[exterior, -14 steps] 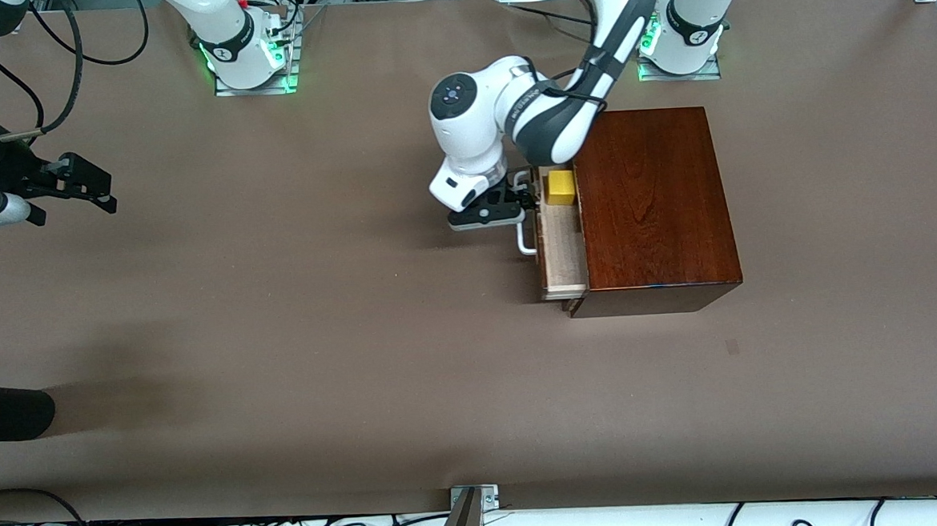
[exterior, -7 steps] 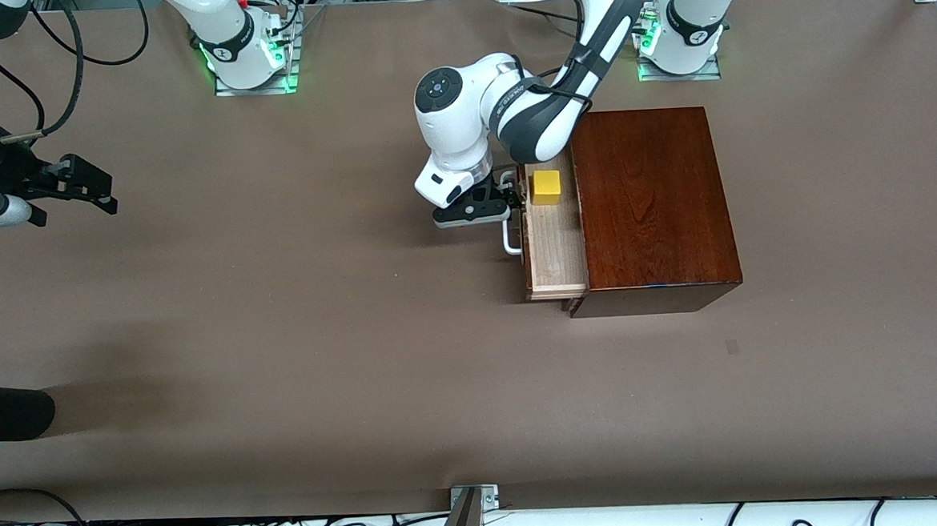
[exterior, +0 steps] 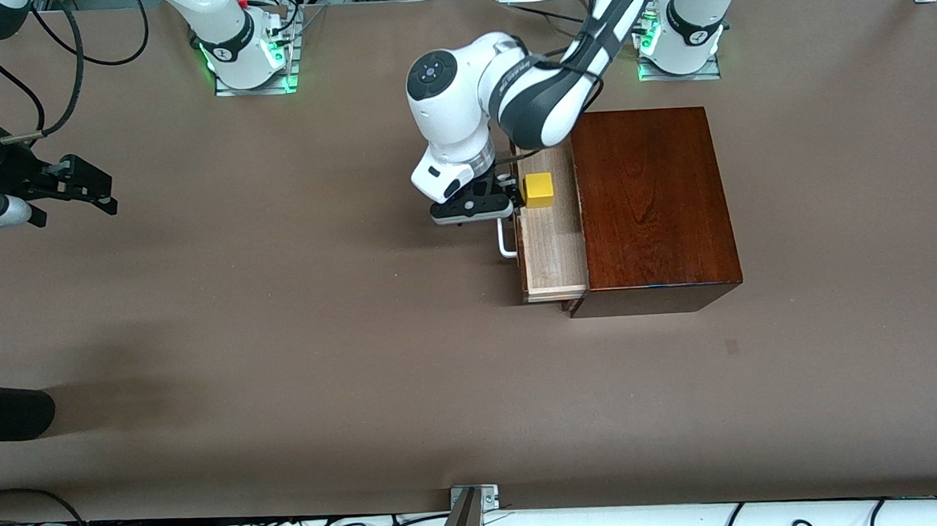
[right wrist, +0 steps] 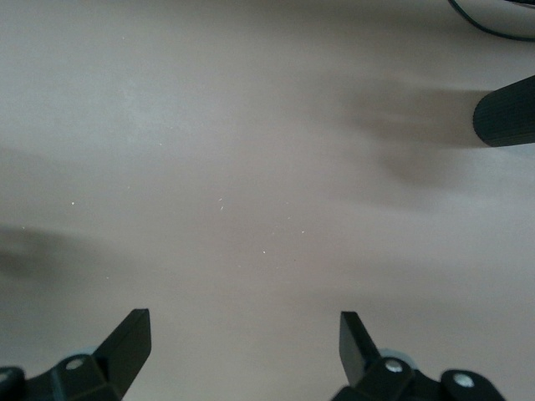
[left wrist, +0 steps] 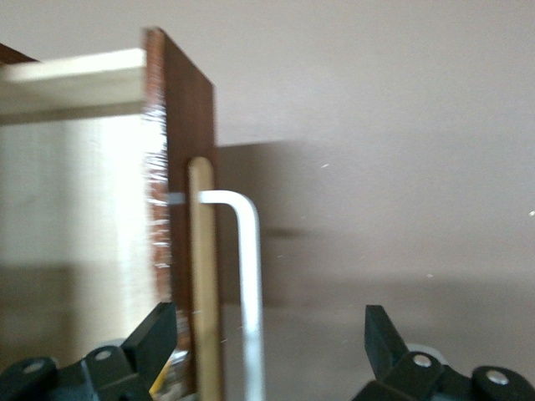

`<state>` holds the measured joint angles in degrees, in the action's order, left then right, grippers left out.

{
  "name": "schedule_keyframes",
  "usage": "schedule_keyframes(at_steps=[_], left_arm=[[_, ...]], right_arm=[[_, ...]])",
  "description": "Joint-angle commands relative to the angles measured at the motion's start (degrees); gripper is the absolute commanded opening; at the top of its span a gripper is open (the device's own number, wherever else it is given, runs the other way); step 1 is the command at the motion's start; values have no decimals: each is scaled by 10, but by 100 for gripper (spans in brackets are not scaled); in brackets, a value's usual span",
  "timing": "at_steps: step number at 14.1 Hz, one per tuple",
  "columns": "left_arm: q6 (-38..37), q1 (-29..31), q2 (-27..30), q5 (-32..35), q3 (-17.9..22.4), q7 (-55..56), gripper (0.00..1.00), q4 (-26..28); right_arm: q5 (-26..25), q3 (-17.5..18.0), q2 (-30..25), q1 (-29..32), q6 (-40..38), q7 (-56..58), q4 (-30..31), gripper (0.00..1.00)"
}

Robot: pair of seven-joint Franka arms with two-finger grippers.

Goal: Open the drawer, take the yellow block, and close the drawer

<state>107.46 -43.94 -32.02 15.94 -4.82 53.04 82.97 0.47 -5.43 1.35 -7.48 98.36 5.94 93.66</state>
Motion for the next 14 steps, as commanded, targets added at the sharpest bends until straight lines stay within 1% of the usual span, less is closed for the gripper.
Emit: schedule_keyframes(at_steps=[1, 4, 5, 7, 9, 10, 12, 14], left_arm=[[-90, 24, 26, 1, 0, -84, 100, -47], [-146, 72, 78, -5, -5, -147, 100, -52], [-160, 95, 95, -27, -5, -173, 100, -52], [-174, 169, 121, -91, -5, -231, 100, -52], [-195, 228, 143, -123, -5, -266, 100, -50], [-210, 248, 154, -126, -5, -277, 100, -52], [-218, 290, 171, -127, -5, -356, 100, -48], [-226, 323, 191, -136, -1, -416, 100, -35]], right_arm=[[9, 2, 8, 5, 6, -1, -9, 100], [9, 2, 15, 2, 9, 5, -13, 100], [9, 5, 15, -2, 9, 3, -13, 100], [10, 9, 18, -3, 4, -2, -12, 100], [4, 11, 26, -26, 10, 8, -13, 100], [3, 11, 49, -44, 9, 23, -22, 100], [13, 16, 56, -63, 10, 42, -31, 100], [40, 28, 59, -86, 18, 44, -35, 100]])
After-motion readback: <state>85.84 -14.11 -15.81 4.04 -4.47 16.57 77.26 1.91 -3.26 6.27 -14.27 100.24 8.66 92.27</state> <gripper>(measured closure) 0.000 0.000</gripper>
